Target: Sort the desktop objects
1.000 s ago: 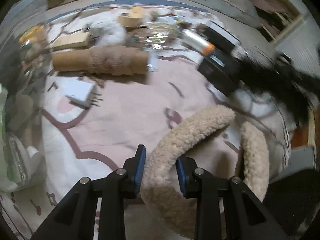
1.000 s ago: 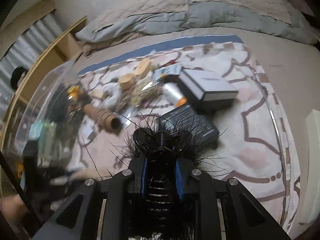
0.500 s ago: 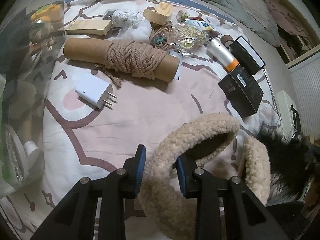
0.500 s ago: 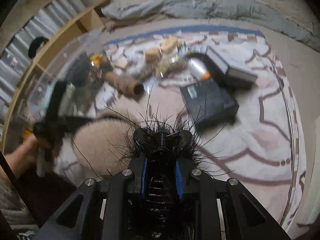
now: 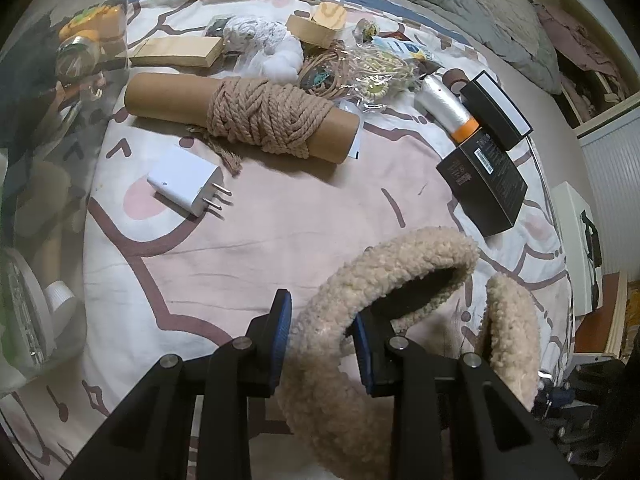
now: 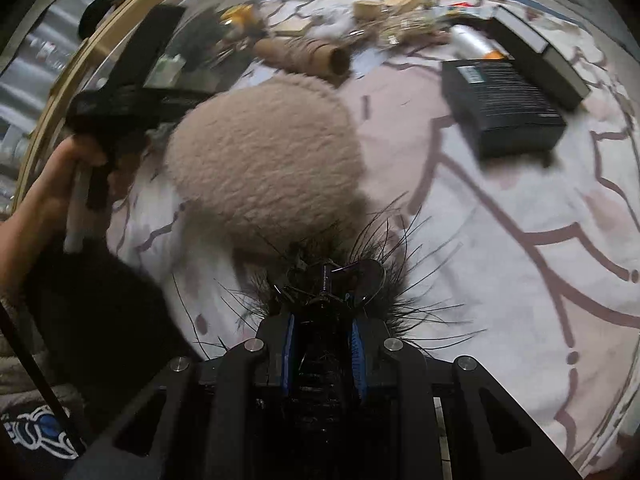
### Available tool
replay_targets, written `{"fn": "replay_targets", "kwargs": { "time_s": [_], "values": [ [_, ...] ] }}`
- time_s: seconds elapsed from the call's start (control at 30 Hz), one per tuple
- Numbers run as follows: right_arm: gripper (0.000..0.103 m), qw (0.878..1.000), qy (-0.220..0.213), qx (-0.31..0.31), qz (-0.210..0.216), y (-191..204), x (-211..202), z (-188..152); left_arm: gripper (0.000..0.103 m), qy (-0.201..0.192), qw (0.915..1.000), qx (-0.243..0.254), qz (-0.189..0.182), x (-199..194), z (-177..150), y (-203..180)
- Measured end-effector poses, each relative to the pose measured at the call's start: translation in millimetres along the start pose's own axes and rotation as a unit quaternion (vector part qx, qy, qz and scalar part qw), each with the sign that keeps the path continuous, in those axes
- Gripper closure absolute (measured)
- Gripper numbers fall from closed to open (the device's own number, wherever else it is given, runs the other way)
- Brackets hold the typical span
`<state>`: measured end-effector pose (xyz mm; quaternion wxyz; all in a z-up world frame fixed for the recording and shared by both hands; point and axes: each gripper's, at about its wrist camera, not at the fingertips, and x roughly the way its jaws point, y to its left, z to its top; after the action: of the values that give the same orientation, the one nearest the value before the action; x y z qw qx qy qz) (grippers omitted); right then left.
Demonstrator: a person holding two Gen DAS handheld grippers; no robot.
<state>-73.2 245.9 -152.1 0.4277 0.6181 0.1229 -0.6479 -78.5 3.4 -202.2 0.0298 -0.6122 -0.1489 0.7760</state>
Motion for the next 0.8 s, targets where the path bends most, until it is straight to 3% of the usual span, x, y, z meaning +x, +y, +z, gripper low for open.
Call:
{"fn": "replay_targets", "kwargs": {
  "time_s": [0.23,0.3,0.33,0.37,0.57,0.8],
  "values": [
    [0.079,0.999,-0.036,0.001,0.017,9,-5,14,0.073,-0.001,1.0,0.001,0.0,0,0,-1],
    [0.079,0.998,-0.055,0.013,0.016,7,-11,21,0.064,-0.004,1.0,-0.004,0.006,-2,0,-4],
    [0.079,0.998,-0.063,0.016,0.014,5,-14,24,0.047,-0.008,0.9999,-0.003,0.012,-4,1,-6],
    [0.079,0.997,-0.069,0.019,0.011,5,-16,27,0.038,-0.016,0.9997,-0.002,0.018,-9,1,-8],
    [0.079,0.994,-0.106,0.029,-0.014,3,-30,47,0.032,-0.1,0.9925,0.064,0.03,-49,0,-22],
    [0.08,0.988,-0.152,0.024,-0.03,10,-41,79,0.029,-0.166,0.9836,0.066,0.023,-83,4,-7]
  ]
}}
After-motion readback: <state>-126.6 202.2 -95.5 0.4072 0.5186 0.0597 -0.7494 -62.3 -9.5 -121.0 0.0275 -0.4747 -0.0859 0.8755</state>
